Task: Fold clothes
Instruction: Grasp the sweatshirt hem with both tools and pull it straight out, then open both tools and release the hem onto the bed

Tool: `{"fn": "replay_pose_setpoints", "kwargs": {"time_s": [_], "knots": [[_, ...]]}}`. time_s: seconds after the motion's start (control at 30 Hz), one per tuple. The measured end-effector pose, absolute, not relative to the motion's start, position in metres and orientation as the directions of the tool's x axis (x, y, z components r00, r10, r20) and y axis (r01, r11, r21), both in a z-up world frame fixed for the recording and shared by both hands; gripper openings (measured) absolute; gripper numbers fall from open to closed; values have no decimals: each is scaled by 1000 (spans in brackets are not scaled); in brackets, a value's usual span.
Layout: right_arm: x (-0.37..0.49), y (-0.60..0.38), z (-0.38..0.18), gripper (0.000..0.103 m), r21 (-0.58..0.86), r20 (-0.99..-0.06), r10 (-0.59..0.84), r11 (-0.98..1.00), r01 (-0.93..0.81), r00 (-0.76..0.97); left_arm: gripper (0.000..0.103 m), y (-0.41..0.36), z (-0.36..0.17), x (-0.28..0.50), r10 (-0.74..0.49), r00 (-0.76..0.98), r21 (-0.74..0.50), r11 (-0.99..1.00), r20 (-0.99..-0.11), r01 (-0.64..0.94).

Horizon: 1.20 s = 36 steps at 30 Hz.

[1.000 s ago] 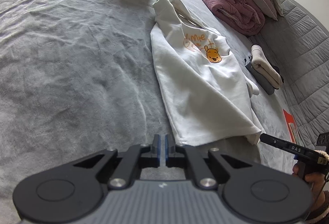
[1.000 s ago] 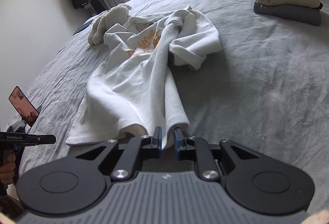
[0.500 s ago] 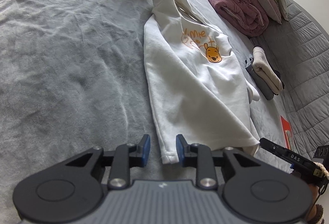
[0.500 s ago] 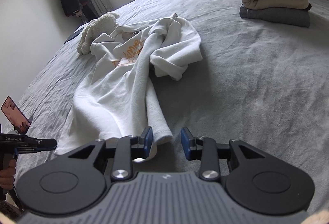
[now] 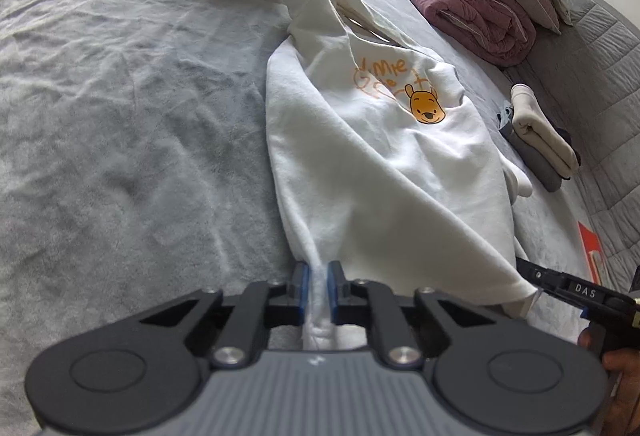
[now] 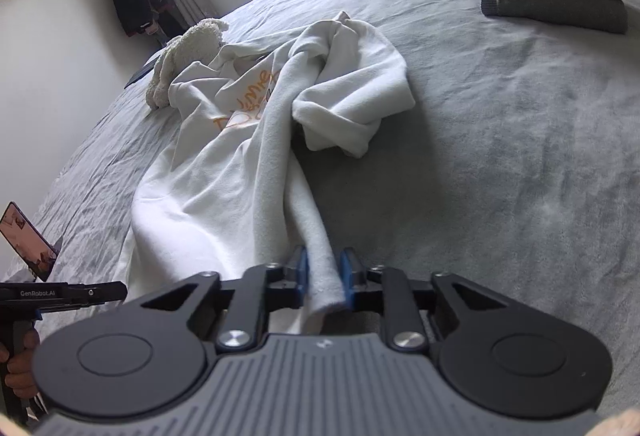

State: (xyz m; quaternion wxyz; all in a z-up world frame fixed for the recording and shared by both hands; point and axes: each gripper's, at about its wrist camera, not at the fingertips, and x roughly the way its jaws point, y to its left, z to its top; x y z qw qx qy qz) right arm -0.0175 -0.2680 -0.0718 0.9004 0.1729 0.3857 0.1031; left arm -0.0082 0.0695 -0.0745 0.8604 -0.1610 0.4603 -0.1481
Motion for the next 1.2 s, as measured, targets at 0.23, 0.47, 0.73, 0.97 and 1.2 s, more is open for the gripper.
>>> {"fn": "replay_pose_setpoints", "kwargs": {"time_s": [0.23, 0.47, 0.73, 0.97, 1.2], "knots": [[-37, -261, -47, 10, 242, -623, 197, 969, -53, 757, 3, 84, -47, -31, -328, 605, -352, 932, -725, 84], [-65, -256, -23, 10, 184, -602, 197, 977, -106, 773, 3, 105, -25, -53, -359, 632, -381, 918, -686, 109], [-88, -253, -13, 10, 133, -642, 208, 978, -160, 738, 3, 108, -21, -90, -393, 600, -340, 918, -697, 207], [-84, -244, -21, 10, 84, -720, 206, 974, -212, 663, 3, 104, -36, -100, -387, 529, -297, 922, -755, 249], [-67, -240, -48, 10, 80, -811, 196, 970, -228, 550, 4, 103, -52, -90, -378, 454, -283, 922, -806, 264]]}}
